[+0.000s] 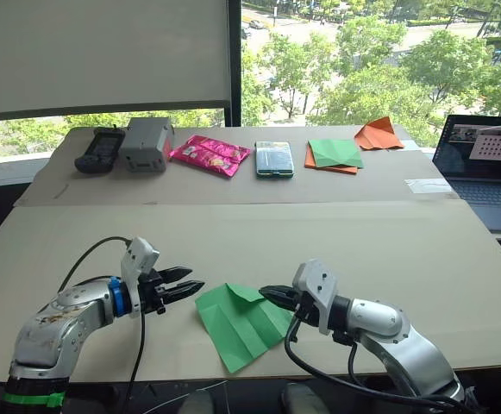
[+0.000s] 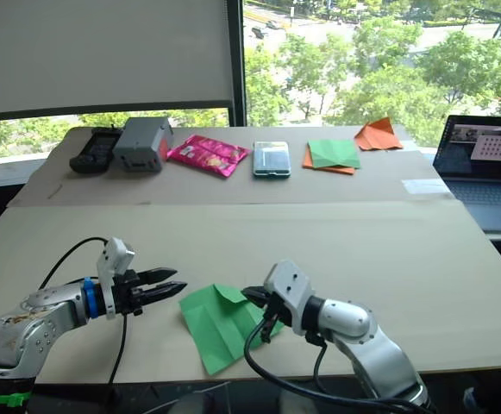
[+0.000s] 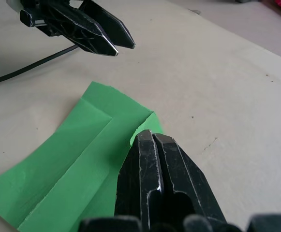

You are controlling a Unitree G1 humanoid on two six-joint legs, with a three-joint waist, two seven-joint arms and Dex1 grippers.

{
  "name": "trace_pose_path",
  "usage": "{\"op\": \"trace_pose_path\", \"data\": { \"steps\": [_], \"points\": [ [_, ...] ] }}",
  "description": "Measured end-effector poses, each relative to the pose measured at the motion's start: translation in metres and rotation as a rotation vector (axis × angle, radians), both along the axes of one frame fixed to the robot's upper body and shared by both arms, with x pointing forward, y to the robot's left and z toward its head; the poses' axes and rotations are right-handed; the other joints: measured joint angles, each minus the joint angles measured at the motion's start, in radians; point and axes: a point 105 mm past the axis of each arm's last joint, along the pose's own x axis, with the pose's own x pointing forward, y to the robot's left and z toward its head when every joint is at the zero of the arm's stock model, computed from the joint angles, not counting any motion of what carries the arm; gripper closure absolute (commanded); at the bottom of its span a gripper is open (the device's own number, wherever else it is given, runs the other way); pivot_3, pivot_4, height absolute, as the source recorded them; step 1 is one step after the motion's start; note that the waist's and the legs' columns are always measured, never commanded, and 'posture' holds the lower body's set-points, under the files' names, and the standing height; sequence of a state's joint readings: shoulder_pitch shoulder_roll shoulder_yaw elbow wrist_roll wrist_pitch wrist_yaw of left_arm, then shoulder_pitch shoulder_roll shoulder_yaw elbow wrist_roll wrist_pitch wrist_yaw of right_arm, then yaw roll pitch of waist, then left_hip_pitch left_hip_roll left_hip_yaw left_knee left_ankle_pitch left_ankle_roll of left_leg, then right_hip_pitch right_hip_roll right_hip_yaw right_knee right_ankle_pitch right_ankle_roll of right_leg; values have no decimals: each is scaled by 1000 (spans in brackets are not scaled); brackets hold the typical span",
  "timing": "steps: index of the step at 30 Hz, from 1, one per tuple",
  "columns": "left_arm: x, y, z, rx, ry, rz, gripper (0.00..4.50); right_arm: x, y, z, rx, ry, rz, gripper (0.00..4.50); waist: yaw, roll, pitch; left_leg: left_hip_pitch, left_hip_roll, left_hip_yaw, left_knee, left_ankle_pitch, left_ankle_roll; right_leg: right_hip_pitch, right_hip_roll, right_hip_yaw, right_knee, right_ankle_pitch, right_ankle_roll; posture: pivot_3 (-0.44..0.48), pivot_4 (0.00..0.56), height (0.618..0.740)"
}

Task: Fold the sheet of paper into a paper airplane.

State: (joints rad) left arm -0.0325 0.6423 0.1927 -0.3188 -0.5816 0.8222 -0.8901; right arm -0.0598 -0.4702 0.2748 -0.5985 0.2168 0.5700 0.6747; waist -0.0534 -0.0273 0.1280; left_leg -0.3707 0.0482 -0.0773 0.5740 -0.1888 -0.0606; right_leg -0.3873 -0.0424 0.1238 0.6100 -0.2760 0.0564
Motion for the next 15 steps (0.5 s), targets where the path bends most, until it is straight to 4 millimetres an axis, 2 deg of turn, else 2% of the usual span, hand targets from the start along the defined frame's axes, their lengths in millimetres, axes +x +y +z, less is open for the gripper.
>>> {"op": "trace_pose_path", "data": {
  "steps": [1, 7, 10, 15],
  "points": [
    [-4, 1, -2, -16, 27, 16, 681, 0, 0, 0, -1, 0, 4, 4500, 4, -1, 1, 0, 0, 0, 0, -1, -1, 0, 0, 0, 0, 0, 0, 0, 150, 740],
    [-23, -3, -17, -56, 120, 50, 681, 3, 0, -9, -59, -36, 39, 4500, 11, -2, 4, -1, 0, 0, 1, -4, -6, -1, -1, 0, -4, 0, -1, 0, 150, 740],
    [-24, -6, -20, -61, 122, 56, 681, 15, 0, -15, -85, -42, 14, 4500, 10, -1, 5, 0, 0, 0, 0, -4, -6, -1, -1, 0, -3, 0, -1, 0, 150, 740],
    [-27, -13, -24, -57, 134, 35, 681, 26, 9, -12, -51, -51, 22, 4500, 8, 0, 5, 0, 0, 0, 0, -4, -6, -1, -1, 0, -3, 0, -1, 0, 150, 740]
  ]
}}
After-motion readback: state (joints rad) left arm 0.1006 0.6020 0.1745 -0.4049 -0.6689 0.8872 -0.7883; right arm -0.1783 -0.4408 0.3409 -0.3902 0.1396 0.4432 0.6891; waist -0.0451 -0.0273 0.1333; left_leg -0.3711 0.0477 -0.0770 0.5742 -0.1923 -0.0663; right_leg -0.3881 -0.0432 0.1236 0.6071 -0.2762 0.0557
